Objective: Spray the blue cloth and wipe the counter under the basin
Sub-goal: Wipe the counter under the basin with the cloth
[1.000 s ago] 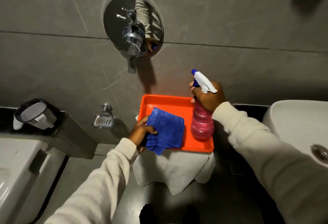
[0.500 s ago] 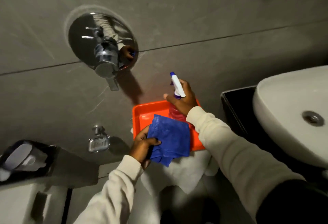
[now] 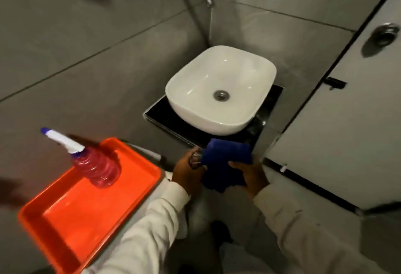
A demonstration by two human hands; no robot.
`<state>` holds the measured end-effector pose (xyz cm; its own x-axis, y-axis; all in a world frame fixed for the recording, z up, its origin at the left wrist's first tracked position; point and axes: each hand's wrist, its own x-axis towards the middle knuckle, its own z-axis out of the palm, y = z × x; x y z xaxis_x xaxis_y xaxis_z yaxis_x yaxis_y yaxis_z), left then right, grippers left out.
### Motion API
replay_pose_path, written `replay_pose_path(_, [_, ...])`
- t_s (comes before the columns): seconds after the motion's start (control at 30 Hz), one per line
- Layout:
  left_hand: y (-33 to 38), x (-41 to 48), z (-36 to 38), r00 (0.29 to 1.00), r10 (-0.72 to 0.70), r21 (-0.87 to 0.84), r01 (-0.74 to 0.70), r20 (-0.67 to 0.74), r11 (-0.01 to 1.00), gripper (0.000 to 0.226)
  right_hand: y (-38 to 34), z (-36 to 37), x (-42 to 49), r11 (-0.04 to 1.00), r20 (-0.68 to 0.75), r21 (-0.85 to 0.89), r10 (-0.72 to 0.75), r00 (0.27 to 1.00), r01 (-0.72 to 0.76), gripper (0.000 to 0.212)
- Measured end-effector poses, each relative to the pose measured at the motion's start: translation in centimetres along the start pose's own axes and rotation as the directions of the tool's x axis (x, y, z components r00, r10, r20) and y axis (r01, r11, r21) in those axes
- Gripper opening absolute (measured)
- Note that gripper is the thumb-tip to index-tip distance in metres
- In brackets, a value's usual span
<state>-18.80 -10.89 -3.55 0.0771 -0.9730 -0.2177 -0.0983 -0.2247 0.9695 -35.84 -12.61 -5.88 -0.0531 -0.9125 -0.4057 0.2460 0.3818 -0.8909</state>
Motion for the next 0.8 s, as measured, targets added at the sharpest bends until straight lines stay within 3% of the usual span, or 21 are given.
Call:
replay_pose_path(0.03, [0.7, 0.9, 1.1, 1.0, -0.026, -0.02, 0.026, 0.008, 0.999, 0.048, -0.9, -1.5, 0.5, 0.985, -0.068, -0.14, -0.11, 0.992, 0.099, 0.041])
replay_pose_path(0.1, [2.2, 2.5, 2.9, 1.0, -0.016, -0.045, 0.017, 0.02, 0.999, 0.052, -1.9, -3.7, 1.9, 0.826, -0.067, -0.475, -0.378, 0.923, 0.303, 0.042])
replay_pose_path(0.17, [3.0, 4.1, 3.1, 0.99, 0.133, 0.205, -0.123, -0.037, 0.971, 0.053, -1.9, -4.0, 3.6, 0.602, 0.065, -0.696, -0.49, 0.869, 0.391, 0.042])
replay_pose_path(0.27, [4.3, 7.4, 3.9, 0.93, 0.329, 0.627, -0.357, 0.166, 0.692, 0.065, -0.6, -4.5, 6.7, 0.434, 0.199, -0.836, -0.331, 0.922, 0.336, 0.053])
replay_pose_path(0.37, [4.1, 10.6, 3.7, 0.939, 0.227, 0.843, -0.334, 0.259, 0.423, 0.072, 2.6, -3.7, 7.4, 0.087, 0.435, -0.88, -0.247, 0.866, 0.467, 0.056])
replay_pose_path(0.4, [4.1, 10.8, 3.3, 0.939, 0.209, 0.883, -0.33, 0.273, 0.332, 0.073, 3.4, -3.4, 7.1, 0.041, 0.458, -0.874, -0.261, 0.85, 0.484, 0.054])
replay_pose_path(0.47, [3.4, 13.8, 6.1, 0.954, 0.15, 0.928, -0.289, 0.259, 0.235, 0.077, 4.3, -5.7, 9.9, 0.048, 0.43, -0.891, -0.233, 0.872, 0.452, 0.052])
replay_pose_path(0.6, [3.4, 15.0, 7.1, 0.943, 0.219, 0.954, -0.28, 0.252, 0.107, 0.094, 4.2, -8.1, 11.9, -0.202, 0.574, -0.819, -0.256, 0.778, 0.538, 0.05])
replay_pose_path(0.7, [3.9, 16.2, 9.6, 0.958, 0.238, 0.979, -0.186, 0.163, 0.079, 0.098, 1.3, -11.5, 15.6, -0.231, 0.571, -0.819, -0.245, 0.783, 0.525, 0.05])
replay_pose_path(0.8, [4.4, 16.8, 11.3, 0.971, 0.231, 0.99, -0.09, 0.062, 0.113, 0.097, 0.4, -11.9, 16.7, -0.154, 0.555, -0.832, -0.258, 0.791, 0.533, 0.051])
